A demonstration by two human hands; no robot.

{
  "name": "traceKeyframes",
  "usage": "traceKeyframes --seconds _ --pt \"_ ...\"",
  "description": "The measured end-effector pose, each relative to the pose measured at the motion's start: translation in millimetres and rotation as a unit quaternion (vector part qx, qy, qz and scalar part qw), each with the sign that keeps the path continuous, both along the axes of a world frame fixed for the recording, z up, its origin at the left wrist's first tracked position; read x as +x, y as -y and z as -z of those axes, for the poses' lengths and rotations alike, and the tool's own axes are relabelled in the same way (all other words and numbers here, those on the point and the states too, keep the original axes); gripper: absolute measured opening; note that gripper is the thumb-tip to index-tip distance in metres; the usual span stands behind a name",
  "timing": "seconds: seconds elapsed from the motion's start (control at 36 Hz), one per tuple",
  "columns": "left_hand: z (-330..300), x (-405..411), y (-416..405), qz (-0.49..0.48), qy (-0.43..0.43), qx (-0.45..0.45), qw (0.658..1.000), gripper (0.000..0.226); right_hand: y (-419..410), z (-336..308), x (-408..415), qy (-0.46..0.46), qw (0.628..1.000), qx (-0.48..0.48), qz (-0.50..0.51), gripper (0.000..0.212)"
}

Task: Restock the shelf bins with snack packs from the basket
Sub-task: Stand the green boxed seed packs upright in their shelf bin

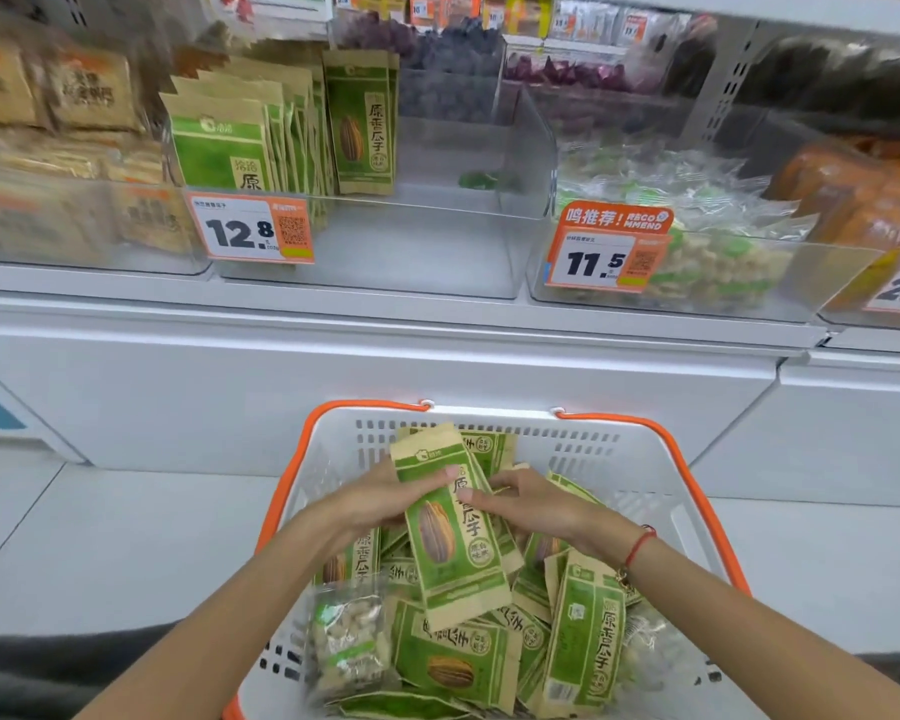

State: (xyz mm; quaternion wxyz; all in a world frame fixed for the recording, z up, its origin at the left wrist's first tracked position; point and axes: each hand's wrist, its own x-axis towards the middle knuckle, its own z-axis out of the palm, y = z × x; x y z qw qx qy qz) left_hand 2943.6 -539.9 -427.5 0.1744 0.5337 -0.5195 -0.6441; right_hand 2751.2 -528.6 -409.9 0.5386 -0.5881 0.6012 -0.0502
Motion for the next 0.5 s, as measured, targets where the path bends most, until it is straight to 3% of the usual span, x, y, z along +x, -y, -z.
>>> traceKeyframes --seconds 0.11,0.19,0.25,0.36,0.5 --pt "2.9 -1.2 -2.6 -0.004 0.002 -0.056 0.998 0.059 0.8 2.3 -1.5 -0.016 0.999 -0.039 0.016 0.054" --pt "-0.5 -6.4 -2.0 -0.057 -0.001 -0.141 0.988 0.062 4.0 0.0 -0.1 0.015 0.998 -0.052 0.045 0.089" --pt "-7.5 -7.7 -0.1 -0.095 -0.013 -0.196 0.976 0.065 6.6 -3.9 -0.2 0.06 0.995 -0.062 0.049 0.101" --pt "-32.5 -2.6 11.6 -0.107 0.002 -0.29 0.951 0.062 15.8 -27.4 3.0 0.142 0.982 -0.109 0.066 0.076" --pt "-90.4 7.3 25.4 -0.13 0.016 -0.431 0.893 0.045 24.7 -72.9 15.9 0.181 0.945 -0.256 0.093 0.056"
